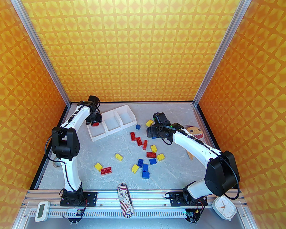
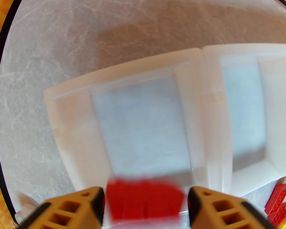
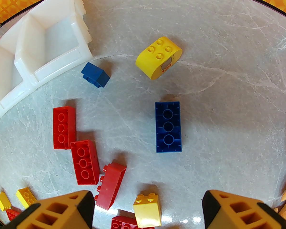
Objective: Sort the legos into containers by color
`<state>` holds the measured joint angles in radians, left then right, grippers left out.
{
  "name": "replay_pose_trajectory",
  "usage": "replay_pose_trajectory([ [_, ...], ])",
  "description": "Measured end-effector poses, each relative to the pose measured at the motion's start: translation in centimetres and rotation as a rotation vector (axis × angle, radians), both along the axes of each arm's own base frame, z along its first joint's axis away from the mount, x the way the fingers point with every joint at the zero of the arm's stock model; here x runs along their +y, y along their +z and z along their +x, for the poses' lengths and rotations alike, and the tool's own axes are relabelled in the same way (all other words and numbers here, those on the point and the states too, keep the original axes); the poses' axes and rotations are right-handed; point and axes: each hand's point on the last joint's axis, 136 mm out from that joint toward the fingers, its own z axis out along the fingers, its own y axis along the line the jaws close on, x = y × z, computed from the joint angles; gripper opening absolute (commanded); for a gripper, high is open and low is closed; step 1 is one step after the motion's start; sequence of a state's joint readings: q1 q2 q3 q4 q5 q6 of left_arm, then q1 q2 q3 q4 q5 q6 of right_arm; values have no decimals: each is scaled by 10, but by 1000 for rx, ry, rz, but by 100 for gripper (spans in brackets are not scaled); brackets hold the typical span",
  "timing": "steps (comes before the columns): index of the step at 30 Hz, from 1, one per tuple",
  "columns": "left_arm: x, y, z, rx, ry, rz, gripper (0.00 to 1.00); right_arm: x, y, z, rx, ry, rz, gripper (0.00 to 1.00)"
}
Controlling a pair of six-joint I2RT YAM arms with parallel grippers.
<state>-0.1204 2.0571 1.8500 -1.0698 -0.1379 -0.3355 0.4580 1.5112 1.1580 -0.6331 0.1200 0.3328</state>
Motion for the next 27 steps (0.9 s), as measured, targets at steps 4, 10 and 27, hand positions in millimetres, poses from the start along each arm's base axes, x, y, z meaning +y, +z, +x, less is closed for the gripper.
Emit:
replay_pose_trajectory([
  [4,0,2,1,-7,-1,-2,72,0,0,0,0,0,0,78],
  [10,-4,26,-14,-52,-12,-20,75,-1,-2,0,3,-1,-6,74],
  [27,-65,73,-73,-157,-130,-134,80,-12,-76,21,183,-24,-179,60],
])
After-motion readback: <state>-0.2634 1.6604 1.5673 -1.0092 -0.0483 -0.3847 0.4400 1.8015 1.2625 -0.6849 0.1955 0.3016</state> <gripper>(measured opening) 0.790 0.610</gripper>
